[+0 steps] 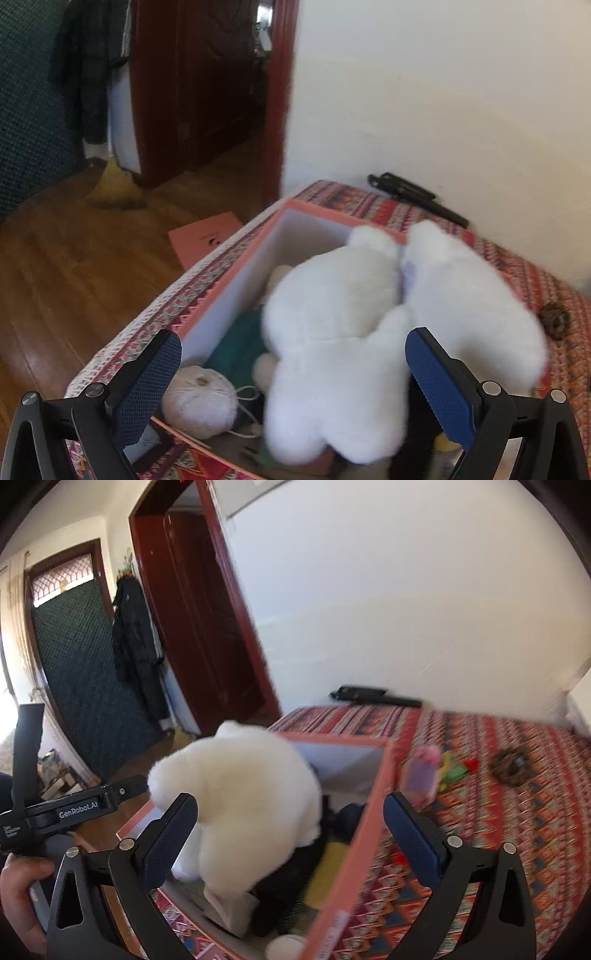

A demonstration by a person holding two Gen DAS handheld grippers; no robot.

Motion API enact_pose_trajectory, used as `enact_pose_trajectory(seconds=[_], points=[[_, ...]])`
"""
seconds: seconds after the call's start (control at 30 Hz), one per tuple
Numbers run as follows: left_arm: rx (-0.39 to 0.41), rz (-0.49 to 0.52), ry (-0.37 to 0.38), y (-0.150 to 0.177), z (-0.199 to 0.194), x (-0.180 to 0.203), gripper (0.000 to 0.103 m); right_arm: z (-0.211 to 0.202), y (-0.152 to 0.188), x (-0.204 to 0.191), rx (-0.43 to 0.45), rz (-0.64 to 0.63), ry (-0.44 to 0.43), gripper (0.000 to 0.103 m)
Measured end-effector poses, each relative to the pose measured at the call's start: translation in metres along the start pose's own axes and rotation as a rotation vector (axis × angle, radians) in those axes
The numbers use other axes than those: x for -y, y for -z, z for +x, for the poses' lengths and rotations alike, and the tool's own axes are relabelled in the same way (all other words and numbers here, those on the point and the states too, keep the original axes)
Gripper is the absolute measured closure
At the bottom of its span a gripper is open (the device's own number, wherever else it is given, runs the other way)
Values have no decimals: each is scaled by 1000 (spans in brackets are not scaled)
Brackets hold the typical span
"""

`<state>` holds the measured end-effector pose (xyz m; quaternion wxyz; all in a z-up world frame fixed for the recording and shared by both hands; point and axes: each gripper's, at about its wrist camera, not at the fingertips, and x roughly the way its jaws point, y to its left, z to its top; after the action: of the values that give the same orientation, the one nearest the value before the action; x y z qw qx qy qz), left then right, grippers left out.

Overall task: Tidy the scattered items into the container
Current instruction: 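Lower both plush toys into the pink box and open both grippers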

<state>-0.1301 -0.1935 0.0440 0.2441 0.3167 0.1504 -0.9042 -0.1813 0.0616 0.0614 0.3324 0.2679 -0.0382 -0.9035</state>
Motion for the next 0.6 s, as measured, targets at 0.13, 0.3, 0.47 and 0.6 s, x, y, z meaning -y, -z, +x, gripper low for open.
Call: enact_pose_trajectory(seconds=[0.13,0.3,0.47,0.6], points=[[25,38,30,6,-13,23,2,-34,-12,32,47,47,38,1],[47,92,71,12,-27,66,2,-70,-13,81,104,121,100,1],[83,176,128,24,-46,117,2,-103,-8,132,140,224,155,1],[124,253,151,43,-63,157,1,-128,-3,164,165,274,194,1]])
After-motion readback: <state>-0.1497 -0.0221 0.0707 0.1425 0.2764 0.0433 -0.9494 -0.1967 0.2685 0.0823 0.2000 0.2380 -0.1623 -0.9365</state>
